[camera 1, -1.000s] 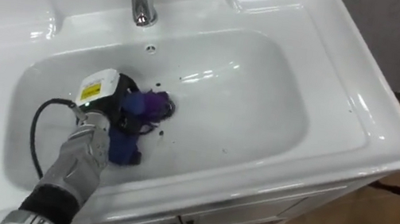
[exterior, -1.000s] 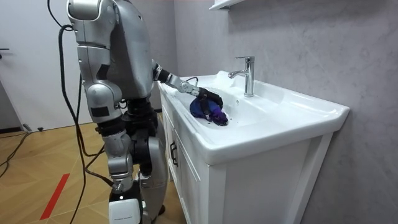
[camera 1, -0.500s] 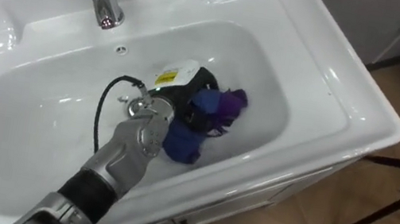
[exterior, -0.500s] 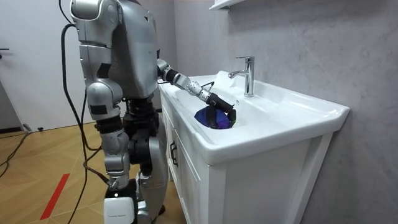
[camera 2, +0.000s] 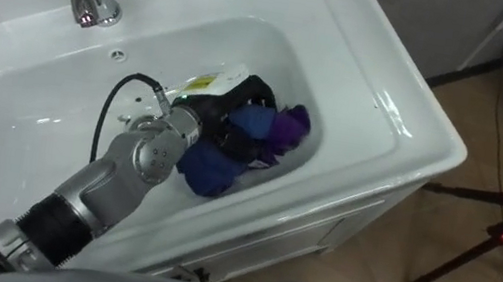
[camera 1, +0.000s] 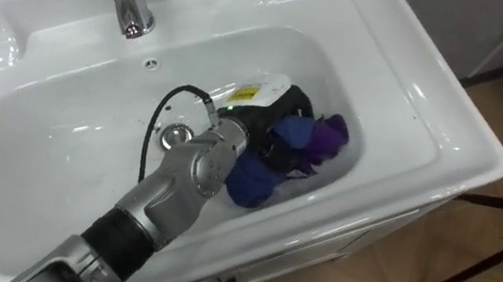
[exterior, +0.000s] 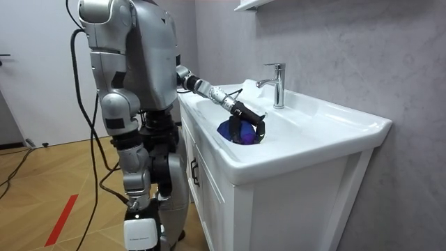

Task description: Wipe basin

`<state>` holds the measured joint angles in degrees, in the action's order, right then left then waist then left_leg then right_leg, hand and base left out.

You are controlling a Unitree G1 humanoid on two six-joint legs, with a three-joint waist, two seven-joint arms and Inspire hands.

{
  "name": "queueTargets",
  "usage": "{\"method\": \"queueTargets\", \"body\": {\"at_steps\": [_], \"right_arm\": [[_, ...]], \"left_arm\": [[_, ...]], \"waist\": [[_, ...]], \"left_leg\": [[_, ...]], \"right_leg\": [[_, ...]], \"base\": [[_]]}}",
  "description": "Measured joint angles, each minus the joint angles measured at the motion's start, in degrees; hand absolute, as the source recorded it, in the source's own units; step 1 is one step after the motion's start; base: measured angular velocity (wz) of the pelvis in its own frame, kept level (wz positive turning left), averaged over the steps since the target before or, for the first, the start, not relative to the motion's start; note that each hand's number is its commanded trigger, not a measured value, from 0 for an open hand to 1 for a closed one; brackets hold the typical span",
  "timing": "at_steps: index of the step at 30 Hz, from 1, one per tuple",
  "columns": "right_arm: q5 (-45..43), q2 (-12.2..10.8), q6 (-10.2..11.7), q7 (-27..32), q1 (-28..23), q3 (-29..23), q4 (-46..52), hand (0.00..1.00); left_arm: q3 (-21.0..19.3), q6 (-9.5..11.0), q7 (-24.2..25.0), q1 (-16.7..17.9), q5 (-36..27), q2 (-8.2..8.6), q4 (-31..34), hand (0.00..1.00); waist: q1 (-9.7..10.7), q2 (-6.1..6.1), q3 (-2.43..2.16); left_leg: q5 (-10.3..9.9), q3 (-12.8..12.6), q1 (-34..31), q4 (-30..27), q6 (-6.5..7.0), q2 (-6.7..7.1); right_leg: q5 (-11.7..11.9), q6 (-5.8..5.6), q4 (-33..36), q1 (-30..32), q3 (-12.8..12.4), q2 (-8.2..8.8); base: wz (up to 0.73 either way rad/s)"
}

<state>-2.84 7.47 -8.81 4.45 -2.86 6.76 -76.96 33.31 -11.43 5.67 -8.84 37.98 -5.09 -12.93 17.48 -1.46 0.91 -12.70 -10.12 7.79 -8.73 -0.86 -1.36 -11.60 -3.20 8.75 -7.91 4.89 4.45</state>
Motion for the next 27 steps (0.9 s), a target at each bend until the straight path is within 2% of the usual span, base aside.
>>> {"method": "queueTargets", "body": {"at_steps": [6,8,12,15,19,21,22,24,27], "right_arm": [[0.1,-0.2,-0.2,0.5,-1.1,-1.1,-0.9,0.0],[0.1,-0.1,-0.8,0.5,-1.7,-1.5,-0.4,0.0],[-1.4,-0.2,-2.1,0.6,-3.0,-3.0,0.7,0.0],[-4.3,-0.2,-2.8,0.5,-3.6,-4.5,1.5,0.0],[-4.7,-0.1,-3.9,0.1,-4.9,-5.8,1.6,0.0],[-4.4,0.0,-5.0,-0.6,-6.1,-6.0,1.9,0.0],[-4.5,0.1,-5.1,-0.7,-6.5,-6.0,1.9,0.0],[-4.5,0.7,-5.6,-1.0,-7.9,-7.1,2.0,0.0],[-4.4,1.1,-5.7,-1.6,-8.6,-8.2,2.9,0.0]], "left_arm": [[-0.6,-0.2,-0.1,0.0,1.7,0.02,-0.7,1.0],[-0.8,-0.1,-0.7,0.2,2.8,0.03,-2.0,1.0],[-3.9,0.5,-5.3,1.5,5.8,0.0,-7.5,1.0],[-8.1,0.7,-8.9,2.7,9.2,-0.43,-12.7,1.0],[-14.4,0.4,-12.6,2.4,15.6,-0.68,-18.6,1.0],[-16.8,-0.1,-14.7,2.3,18.1,-1.53,-21.6,1.0],[-17.3,-0.2,-15.4,2.3,18.1,-1.76,-22.4,1.0],[-19.9,-0.4,-17.0,2.2,18.8,-2.8,-25.4,1.0],[-22.9,-0.8,-18.5,2.1,18.8,-3.53,-28.0,1.0]], "waist": [[0.0,-0.13,0.24],[-0.4,-0.01,0.34],[-0.6,0.47,0.46],[-1.0,0.82,0.32],[-1.1,0.8,0.17],[-1.8,0.47,-0.3],[-1.8,0.39,-0.38],[-2.2,-0.4,-0.9],[-2.1,-0.56,-0.92]], "left_leg": [[0.0,-0.2,0.2,0.0,0.0,-0.04],[0.0,-0.7,0.6,0.1,0.0,-0.12],[0.0,-1.6,1.5,0.1,0.0,-0.25],[0.0,-2.7,2.4,0.3,-0.01,-0.51],[-0.1,-3.5,2.9,0.7,-0.14,-0.79],[-0.1,-4.0,2.9,1.0,-0.21,-1.03],[-0.1,-4.0,3.0,1.0,-0.21,-1.03],[-0.1,-5.2,3.2,1.1,-0.21,-1.2],[-0.1,-5.7,3.8,1.1,-0.21,-1.36]], "right_leg": [[0.0,0.0,0.0,0.0,0.0,-0.05],[0.0,-0.01,0.0,-0.3,-0.1,-0.08],[0.0,0.0,0.2,-0.2,-1.1,-0.29],[0.0,0.06,0.3,-0.5,-3.1,-0.75],[0.1,0.21,0.1,-0.5,-4.1,-1.15],[0.6,0.39,-0.1,-0.2,-5.0,-1.53],[0.6,0.39,-0.1,-0.2,-5.0,-1.54],[1.0,0.44,0.1,0.0,-6.2,-1.77],[1.2,0.51,0.4,-0.2,-6.8,-1.92]], "base": [[-0.01],[-0.11],[-0.11],[-0.26],[-0.12],[-0.15],[-0.07],[-0.24],[-0.17]]}}
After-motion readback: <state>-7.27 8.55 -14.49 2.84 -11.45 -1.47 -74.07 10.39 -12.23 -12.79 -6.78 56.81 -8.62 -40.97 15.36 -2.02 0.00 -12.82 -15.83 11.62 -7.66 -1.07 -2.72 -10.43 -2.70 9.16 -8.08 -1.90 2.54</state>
